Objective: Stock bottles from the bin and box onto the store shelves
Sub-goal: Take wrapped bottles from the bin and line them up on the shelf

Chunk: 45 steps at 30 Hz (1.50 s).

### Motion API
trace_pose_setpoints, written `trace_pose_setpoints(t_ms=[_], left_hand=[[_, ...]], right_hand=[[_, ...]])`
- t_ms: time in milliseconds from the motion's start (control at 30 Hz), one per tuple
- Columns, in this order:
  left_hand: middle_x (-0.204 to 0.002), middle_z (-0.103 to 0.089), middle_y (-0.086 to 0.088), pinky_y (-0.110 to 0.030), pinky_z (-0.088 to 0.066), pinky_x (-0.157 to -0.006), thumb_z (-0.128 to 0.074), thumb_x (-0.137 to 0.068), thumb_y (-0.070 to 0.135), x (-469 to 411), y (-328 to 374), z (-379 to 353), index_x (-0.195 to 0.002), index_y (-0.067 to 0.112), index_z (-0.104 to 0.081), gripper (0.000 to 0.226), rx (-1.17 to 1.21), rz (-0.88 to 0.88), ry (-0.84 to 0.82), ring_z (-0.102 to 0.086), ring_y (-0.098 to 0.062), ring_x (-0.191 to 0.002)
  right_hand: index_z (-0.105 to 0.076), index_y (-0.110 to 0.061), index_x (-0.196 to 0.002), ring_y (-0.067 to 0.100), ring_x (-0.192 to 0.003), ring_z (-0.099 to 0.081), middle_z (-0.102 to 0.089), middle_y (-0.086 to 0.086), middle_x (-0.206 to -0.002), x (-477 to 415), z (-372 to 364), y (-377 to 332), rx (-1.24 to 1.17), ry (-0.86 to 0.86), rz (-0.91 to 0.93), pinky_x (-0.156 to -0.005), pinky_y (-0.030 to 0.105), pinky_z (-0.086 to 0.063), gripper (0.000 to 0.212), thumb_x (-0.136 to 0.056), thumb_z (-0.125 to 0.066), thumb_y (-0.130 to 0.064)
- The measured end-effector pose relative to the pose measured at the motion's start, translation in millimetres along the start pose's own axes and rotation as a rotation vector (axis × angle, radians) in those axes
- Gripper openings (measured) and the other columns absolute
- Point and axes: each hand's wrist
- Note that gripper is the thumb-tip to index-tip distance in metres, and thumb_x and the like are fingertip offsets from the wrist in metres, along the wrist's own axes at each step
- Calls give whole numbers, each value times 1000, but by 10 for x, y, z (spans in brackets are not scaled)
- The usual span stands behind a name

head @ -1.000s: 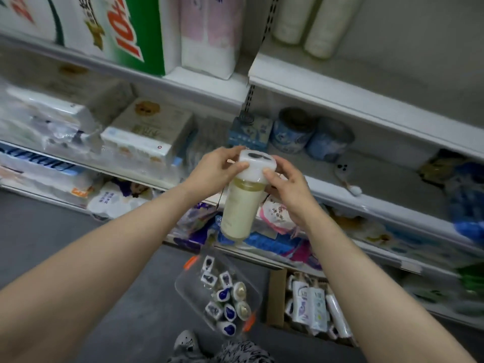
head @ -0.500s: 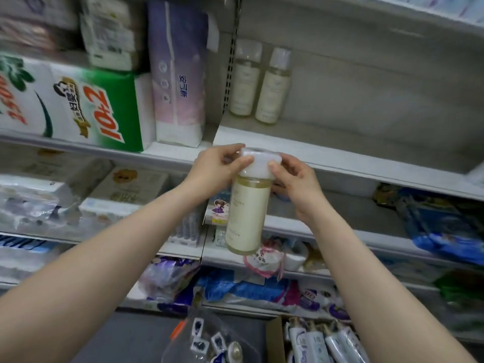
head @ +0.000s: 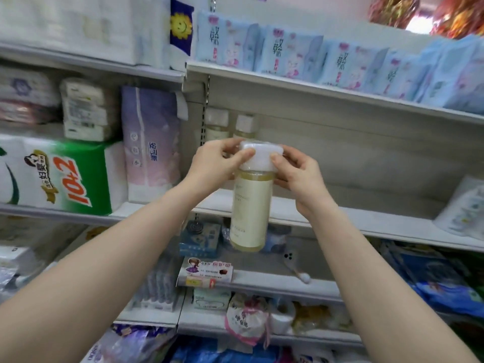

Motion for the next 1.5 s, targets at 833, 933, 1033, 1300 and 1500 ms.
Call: trace_pose_setpoints(t_ms=[833, 933, 1033, 1300, 1500], left_hand=[[-123, -68, 9, -24, -50, -99, -67, -92, 30, -554, -303, -750, -135, 22, -59, 45, 54, -53, -13, -63, 4, -108], [-127, -65, 12, -32, -50, -102, -57, -97, 35, -406, -510, -767, -137, 25, -57, 41, 66, -1, -69, -60, 0, -116], [-120, -67, 16, -40, -52, -100, -50, -101, 29, -249, -729, -800, -134, 33, -58, 34, 64, 85, -141, -64, -8, -111], [-125, -65, 11, -40, -53, -99, -50, -100, 12, 11, -977, -804, -136, 29, -55, 40, 88, 133, -220, -62, -6, -114], [-122, -68, 9, -35, -54, -97, -63, -94, 15, 66, -1027, -741, -132, 24, -59, 39, 42, 115, -192, -66, -1, -103]], right_hand=[[-58, -16, -129, 15, -119, -62, -67, 1, -125, -653, 417, 626, -82, 155, 45, -103, 33, -50, 31, -98, -59, -11], [-56, -16, -128, 1, -110, -63, -66, -9, -118, -455, 371, 748, -53, 197, 56, -98, 21, -50, 31, -98, -58, -10], [-54, -19, -132, -7, -106, -62, -64, -15, -118, -218, 327, 924, 60, 186, 31, -91, 14, -50, 40, -94, -64, -9], [-45, -18, -141, -20, -92, -56, -48, 4, -138, 211, 39, 1282, 335, 315, -12, -81, 7, -47, 56, -90, -68, -9], [-44, -34, -139, 15, -111, -64, -59, -2, -133, 138, 62, 1240, 450, 247, -72, -95, 40, -53, 66, -80, -74, -29]])
Point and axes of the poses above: each hand's wrist, its own x-axis away from the middle knuckle, its own z-axis out of the back of the hand, y = z × x
